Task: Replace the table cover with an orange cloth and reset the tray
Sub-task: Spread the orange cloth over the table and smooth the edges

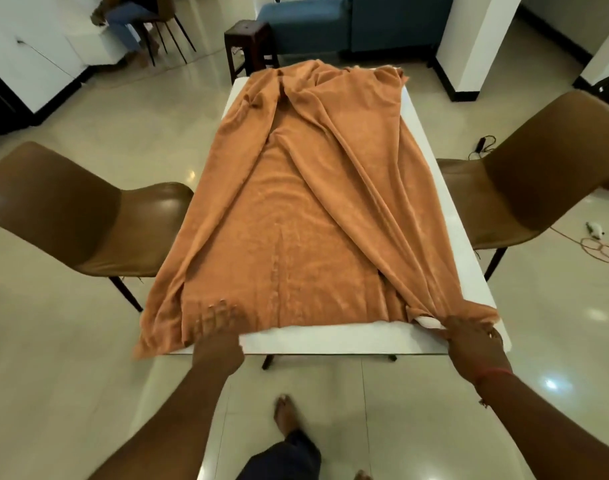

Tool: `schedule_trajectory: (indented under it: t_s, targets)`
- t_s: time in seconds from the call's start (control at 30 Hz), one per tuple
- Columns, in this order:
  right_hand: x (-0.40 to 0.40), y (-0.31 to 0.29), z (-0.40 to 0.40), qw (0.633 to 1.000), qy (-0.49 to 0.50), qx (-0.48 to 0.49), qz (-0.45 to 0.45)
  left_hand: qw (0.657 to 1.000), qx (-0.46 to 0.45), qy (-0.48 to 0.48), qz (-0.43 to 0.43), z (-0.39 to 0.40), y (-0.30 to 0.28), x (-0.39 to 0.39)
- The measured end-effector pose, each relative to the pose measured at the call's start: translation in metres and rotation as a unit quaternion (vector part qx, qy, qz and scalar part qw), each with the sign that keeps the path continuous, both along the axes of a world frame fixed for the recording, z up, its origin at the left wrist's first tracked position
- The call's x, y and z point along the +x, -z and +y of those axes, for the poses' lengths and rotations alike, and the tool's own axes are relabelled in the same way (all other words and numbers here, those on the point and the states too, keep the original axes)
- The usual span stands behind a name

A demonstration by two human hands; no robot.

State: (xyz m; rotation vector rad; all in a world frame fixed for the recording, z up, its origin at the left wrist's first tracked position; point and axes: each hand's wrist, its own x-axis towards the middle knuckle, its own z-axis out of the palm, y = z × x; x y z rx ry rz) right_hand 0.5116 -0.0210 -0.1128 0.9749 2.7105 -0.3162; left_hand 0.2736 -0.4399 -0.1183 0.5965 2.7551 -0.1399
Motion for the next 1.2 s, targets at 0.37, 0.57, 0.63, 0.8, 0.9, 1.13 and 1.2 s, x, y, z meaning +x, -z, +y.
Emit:
schedule_trajectory:
  t_s: [0.37,0.57,0.63,0.8,0.9,1.13,1.2]
  targets:
    - [0.063,-0.023,0.019,0.996,0.01,-0.004,-0.085,0.994,-0.073,0.066,0.043,0.014,-0.008,0.046]
    - [0.052,-0.037,0.021,0.975,0.031,0.062,-0.212,0.984,-0.118,0.122,0.056,0.006,-0.004,0.05]
    - [0.03,-0.045,0.001,0.978,-0.063,0.139,-0.14,0.99,-0.084,0.105,0.037,0.013,-0.004,0.055]
    - [-0.017,-0.032,-0.058,0.984,-0.153,0.025,-0.088,0.997,-0.041,0.062,-0.028,0.031,-0.001,0.063]
    - [-0.013,-0.017,-0.059,0.985,-0.133,0.025,-0.111,0.993,-0.085,0.083,0.022,0.032,-0.01,0.065]
    - [0.009,-0.017,-0.025,0.981,-0.164,0.027,-0.105,0.988,-0.066,0.136,0.032,0.018,-0.005,0.051]
    - [0.01,-0.019,-0.022,0.983,-0.158,0.024,-0.095,0.991,-0.039,0.12,0.052,0.017,0.001,0.047]
